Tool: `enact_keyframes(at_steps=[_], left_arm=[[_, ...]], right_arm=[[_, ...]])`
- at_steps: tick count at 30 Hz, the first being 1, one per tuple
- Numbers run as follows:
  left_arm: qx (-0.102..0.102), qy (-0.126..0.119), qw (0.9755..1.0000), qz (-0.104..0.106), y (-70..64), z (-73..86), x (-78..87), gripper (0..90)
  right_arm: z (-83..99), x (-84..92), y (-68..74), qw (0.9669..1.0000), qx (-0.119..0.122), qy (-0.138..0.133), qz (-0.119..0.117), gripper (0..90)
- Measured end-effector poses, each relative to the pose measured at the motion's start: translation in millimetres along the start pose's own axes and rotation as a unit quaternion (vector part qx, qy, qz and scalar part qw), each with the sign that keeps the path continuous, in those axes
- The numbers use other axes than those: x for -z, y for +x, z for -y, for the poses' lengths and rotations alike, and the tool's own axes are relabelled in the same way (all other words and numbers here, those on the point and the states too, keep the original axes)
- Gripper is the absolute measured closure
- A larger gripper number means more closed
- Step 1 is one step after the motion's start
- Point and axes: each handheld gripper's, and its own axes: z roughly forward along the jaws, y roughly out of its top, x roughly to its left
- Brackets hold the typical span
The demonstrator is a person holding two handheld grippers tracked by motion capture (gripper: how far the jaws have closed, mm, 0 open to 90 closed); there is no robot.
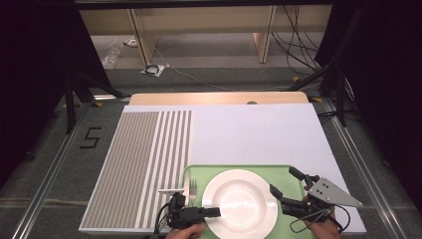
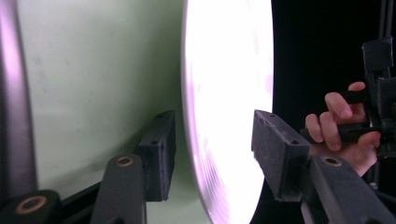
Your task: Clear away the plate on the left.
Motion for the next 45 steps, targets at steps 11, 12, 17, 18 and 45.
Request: enact_keyframes(at_steps=[11, 12, 17, 18, 45], left_arm=[[-0.052, -0.016, 0.9981, -0.030, -9.6, -6.0, 13.3, 44.6], [-0.057, -0.017, 0.9976, -0.034, -10.8, -6.9, 15.2, 44.1], [-0.077, -0.021, 0.9961, -0.039, -13.4, -11.5, 23.1, 42.2], [-0.081, -0.022, 0.9957, -0.040, -13.9, -12.3, 24.4, 42.0], [-0.262, -0.058, 0.9602, -0.079, -45.4, -21.7, 52.1, 32.9]], right_arm=[[0.0, -0.1, 0.3, 1.0000, 0.000, -0.001, -0.003, 19.5], [-0.1, -0.1, 0.4, 1.0000, 0.000, 0.000, -0.003, 19.5], [0.0, -0.2, 0.4, 1.0000, 0.001, 0.000, -0.004, 19.5], [0.0, -0.3, 0.3, 1.0000, 0.000, 0.000, -0.004, 19.5], [0.0, -0.2, -0.1, 1.0000, -0.001, 0.000, -0.004, 19.5]])
